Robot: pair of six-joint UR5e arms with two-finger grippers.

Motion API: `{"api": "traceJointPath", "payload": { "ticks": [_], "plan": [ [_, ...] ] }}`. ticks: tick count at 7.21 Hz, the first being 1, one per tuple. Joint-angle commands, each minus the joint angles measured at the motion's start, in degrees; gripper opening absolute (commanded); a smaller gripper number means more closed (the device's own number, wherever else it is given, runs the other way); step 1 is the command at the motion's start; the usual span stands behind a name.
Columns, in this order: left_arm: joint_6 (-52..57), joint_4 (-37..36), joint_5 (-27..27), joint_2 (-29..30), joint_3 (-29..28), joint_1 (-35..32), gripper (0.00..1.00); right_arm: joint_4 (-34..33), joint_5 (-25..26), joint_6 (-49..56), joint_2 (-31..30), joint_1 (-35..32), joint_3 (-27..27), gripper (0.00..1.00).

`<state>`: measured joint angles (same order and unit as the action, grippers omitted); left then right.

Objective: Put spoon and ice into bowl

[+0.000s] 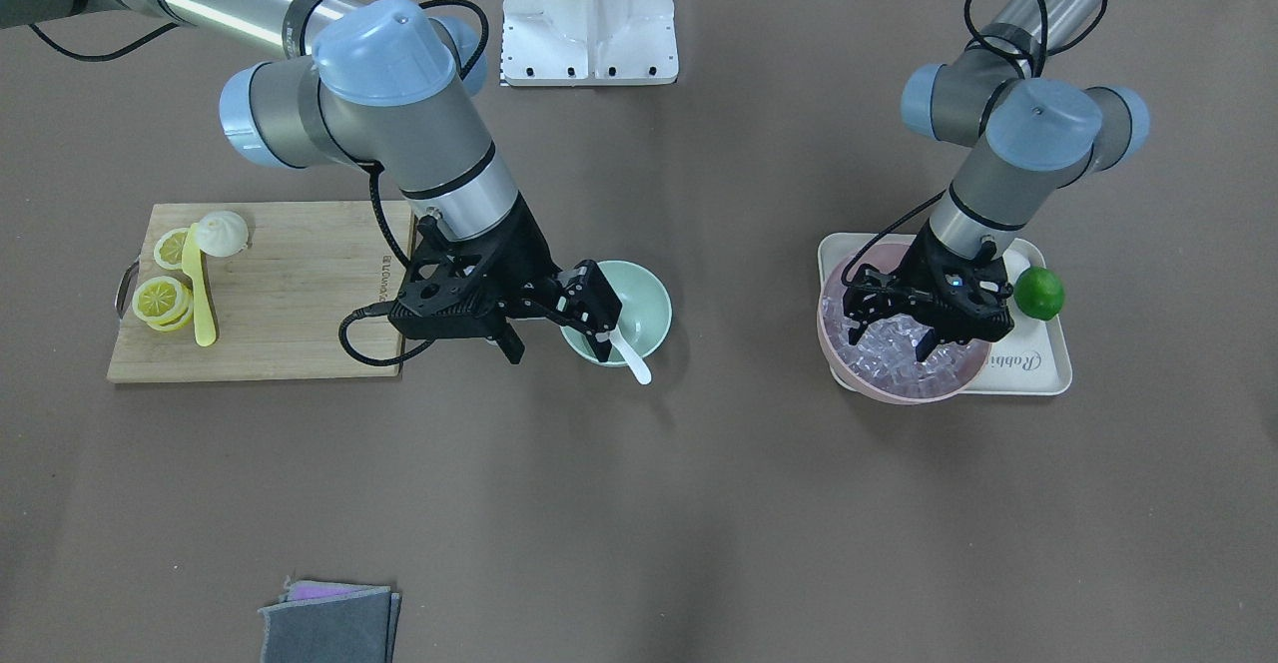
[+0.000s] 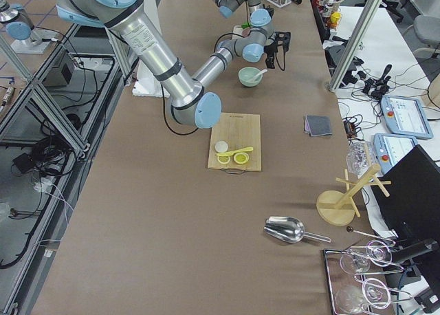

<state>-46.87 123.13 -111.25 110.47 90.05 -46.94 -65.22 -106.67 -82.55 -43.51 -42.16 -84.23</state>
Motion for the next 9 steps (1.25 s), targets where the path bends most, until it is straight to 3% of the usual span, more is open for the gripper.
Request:
{"api": "traceJointPath", "payload": {
  "ticks": [1,3,5,9],
  "plan": [
    [-0.06,0.0,0.6,0.01,0.13,0.44,0.74,0.0,0.15,-0.06,-0.09,0.06,-0.14,1.0],
    [-0.5,0.09,0.08,0.09,0.92,0.44,0.32,0.09,0.24,-0.15,-0.09,0.06,-0.14,1.0],
    [-0.68,-0.35,-0.1,-0.08,1.88,0.35,0.03,0.09,0.33,-0.33,-0.26,0.06,-0.32,1.0],
    [-1.82,-0.43,-0.89,-0.26,3.81,0.18,0.0,0.18,0.5,-0.68,-0.53,0.06,-0.41,1.0]
  ]
}}
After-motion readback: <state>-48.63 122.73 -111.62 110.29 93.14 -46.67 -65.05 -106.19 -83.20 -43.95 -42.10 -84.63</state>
